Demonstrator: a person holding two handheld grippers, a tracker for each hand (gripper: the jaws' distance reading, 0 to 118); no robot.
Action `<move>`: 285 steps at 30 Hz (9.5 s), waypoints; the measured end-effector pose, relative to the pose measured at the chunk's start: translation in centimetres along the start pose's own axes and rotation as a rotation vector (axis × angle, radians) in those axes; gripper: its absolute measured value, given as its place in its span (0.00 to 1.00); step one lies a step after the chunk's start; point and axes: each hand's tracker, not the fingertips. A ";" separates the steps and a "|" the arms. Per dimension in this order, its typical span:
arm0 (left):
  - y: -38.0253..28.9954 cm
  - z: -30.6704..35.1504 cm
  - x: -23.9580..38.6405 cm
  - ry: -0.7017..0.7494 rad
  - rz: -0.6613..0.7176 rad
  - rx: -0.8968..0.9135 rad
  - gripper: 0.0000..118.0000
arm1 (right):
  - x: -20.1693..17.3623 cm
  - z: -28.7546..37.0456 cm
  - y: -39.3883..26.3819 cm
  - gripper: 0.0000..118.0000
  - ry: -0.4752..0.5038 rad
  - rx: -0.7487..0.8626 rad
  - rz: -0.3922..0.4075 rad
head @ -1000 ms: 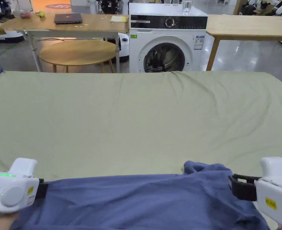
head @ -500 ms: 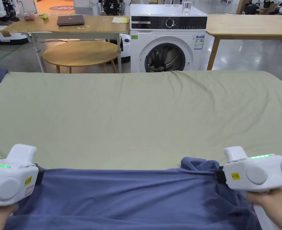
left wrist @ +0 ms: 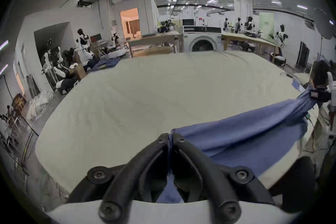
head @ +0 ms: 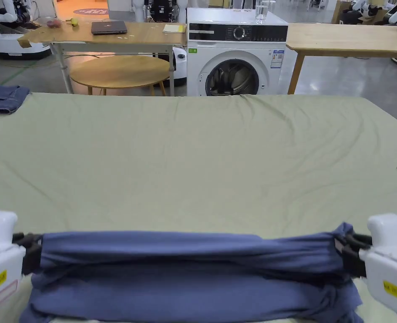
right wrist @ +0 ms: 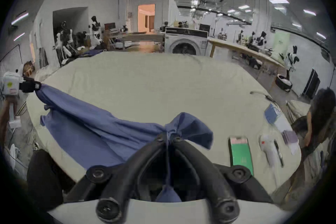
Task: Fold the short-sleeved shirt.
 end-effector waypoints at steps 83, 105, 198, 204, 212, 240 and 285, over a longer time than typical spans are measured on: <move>-4.5 -3.6 13.9 -0.051 -0.119 0.096 0.05 | -13.7 7.1 2.1 0.03 0.029 0.306 0.028; -4.2 -1.0 12.9 -0.250 0.351 0.037 0.48 | -10.3 7.1 0.3 0.03 0.177 0.275 0.030; -3.3 -1.3 26.6 -0.518 -0.142 0.129 0.81 | -8.0 8.7 -3.1 0.03 0.023 0.281 -0.107; -0.9 -1.0 20.1 -0.512 0.276 0.110 0.80 | -8.0 8.6 -3.0 0.03 0.053 0.273 -0.142; -4.7 -6.5 20.6 -0.633 0.379 -0.201 0.12 | -8.3 7.5 -2.9 0.03 0.072 0.246 -0.135; -11.0 -7.4 9.3 -0.643 0.675 -0.171 0.92 | -10.7 -8.1 -5.5 0.03 0.307 -0.107 -0.396; -5.0 -6.4 -29.7 -0.267 0.709 -0.235 0.33 | -18.8 -3.5 -2.7 0.01 0.312 -0.034 -0.215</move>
